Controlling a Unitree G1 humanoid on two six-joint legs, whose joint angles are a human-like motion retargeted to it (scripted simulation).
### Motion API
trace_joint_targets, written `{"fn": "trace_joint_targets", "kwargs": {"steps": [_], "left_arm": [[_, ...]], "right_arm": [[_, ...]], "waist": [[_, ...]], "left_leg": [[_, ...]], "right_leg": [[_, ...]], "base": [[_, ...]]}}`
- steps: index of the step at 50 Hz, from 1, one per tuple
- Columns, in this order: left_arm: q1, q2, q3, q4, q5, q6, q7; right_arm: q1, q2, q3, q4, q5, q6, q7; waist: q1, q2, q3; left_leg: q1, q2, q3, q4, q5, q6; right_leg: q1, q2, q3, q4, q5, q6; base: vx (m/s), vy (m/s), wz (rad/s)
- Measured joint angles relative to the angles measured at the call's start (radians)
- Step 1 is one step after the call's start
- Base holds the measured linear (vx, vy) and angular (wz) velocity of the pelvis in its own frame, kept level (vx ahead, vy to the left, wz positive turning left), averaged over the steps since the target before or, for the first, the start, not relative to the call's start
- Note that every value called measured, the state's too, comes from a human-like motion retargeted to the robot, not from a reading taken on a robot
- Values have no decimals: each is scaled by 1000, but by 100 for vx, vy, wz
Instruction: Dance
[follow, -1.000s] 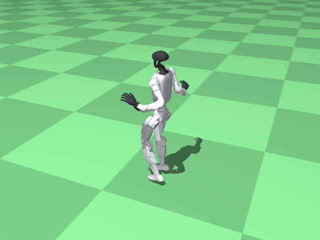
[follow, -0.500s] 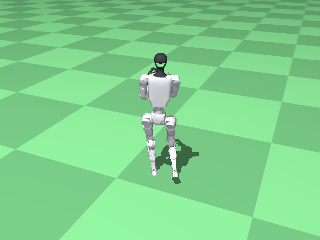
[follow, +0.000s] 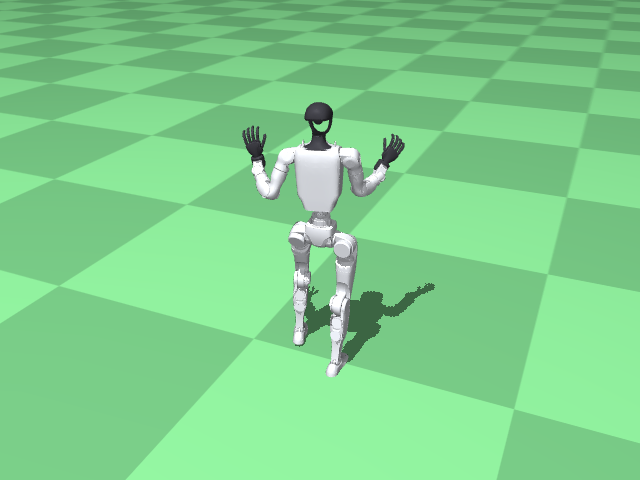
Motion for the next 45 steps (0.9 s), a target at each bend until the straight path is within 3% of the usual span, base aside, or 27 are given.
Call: {"fn": "trace_joint_targets", "kwargs": {"steps": [5,8,10,12,14,18,24,27,30,35,38,41,42,43,45], "left_arm": [[266,-114,-82,46,52,-33,-1],[395,-148,-179,101,-18,-103,-107],[449,-158,-274,130,-65,-178,-204],[475,-160,-366,147,-90,-236,-290],[479,-169,-492,170,-90,-271,-378],[392,-208,-703,223,-16,-295,-525],[47,-181,-998,363,-5,-271,-602],[-179,-180,-1065,453,3,-314,-581],[-387,-272,-1067,527,72,-301,-555],[-712,-444,-941,612,195,-133,-515],[-807,-365,-822,571,273,11,-508],[-813,-241,-701,470,289,105,-546],[-798,-198,-654,421,267,123,-560],[-773,-161,-599,364,232,131,-568],[-699,-91,-487,230,121,130,-571]], "right_arm": [[280,-34,-86,48,-35,-16,-29],[450,-92,-86,129,-20,-80,77],[541,-115,-80,188,17,-131,189],[602,-131,-48,229,69,-198,304],[638,-130,29,276,139,-293,448],[591,-70,211,317,261,-460,658],[317,79,546,317,416,-544,696],[163,153,688,298,424,-527,702],[5,209,760,260,339,-445,696],[-227,195,712,155,-43,-175,499],[-308,157,628,90,-223,-74,335],[-340,147,530,49,-267,-26,238],[-346,148,497,39,-256,-16,214],[-350,151,465,28,-235,-8,196],[-344,167,396,-1,-173,-1,180]], "waist": [[75,-12,10],[95,3,13],[122,17,16],[152,29,17],[179,51,14],[206,75,7],[213,81,13],[222,73,0],[249,71,-19],[259,89,-42],[248,102,-50],[243,111,-58],[237,108,-58],[225,99,-59],[181,101,-46]], "left_leg": [[-23,-190,-172,92,13,-25],[23,-290,-234,119,41,-34],[64,-336,-248,97,67,0],[98,-352,-233,42,61,80],[153,-347,-214,-62,36,135],[227,-359,-254,-181,6,149],[225,-377,-248,-192,-14,144],[187,-370,-221,-175,-20,141],[150,-347,-196,-157,-29,138],[123,-305,-231,-119,-51,120],[127,-272,-255,-116,-55,97],[136,-215,-255,-120,-45,65],[136,-193,-250,-120,-40,54],[131,-172,-244,-118,-33,40],[129,-88,-269,-92,-27,-8]], "right_leg": [[-47,-18,18,16,-5,-24],[-55,-24,25,35,-7,-25],[-70,-32,26,60,-10,-22],[-91,-41,41,96,-17,-11],[-128,-33,60,160,-30,-6],[-204,-20,117,320,-50,-16],[-317,-31,132,560,-7,-29],[-356,-43,119,614,38,16],[-396,-55,141,710,54,-6],[-398,-175,187,867,76,-66],[-341,-237,235,788,102,-64],[-240,-237,322,558,165,2],[-197,-227,357,457,187,54],[-149,-221,390,346,195,146],[-47,-163,403,189,162,187]], "base": [[-24,19,-17],[-7,26,-5],[-15,29,-15],[-11,26,-27],[-2,27,-28],[0,24,-38],[-24,23,-37],[-37,14,-37],[-31,12,-47],[-28,8,-8],[-29,-1,-19],[-19,-11,-44],[-24,-22,-40],[-27,-30,-23],[-24,-40,17]]}}
